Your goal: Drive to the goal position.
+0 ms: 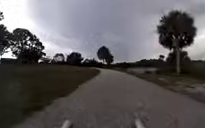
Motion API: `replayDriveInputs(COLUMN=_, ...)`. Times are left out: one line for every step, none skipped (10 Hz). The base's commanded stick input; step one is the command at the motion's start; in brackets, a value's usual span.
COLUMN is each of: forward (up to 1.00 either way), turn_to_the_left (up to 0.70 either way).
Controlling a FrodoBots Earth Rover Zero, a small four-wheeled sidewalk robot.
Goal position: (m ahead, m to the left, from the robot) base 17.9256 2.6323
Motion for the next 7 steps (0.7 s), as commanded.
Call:
replayDriveInputs(forward=1.00, turn_to_the_left=0.00)
replayDriveInputs(forward=1.00, turn_to_the_left=0.00)
replayDriveInputs(forward=1.00, turn_to_the_left=0.00)
replayDriveInputs(forward=1.00, turn_to_the_left=0.00)
replayDriveInputs(forward=1.00, turn_to_the_left=0.00)
replayDriveInputs(forward=1.00, turn_to_the_left=0.00)
replayDriveInputs(forward=1.00, turn_to_the_left=0.00)
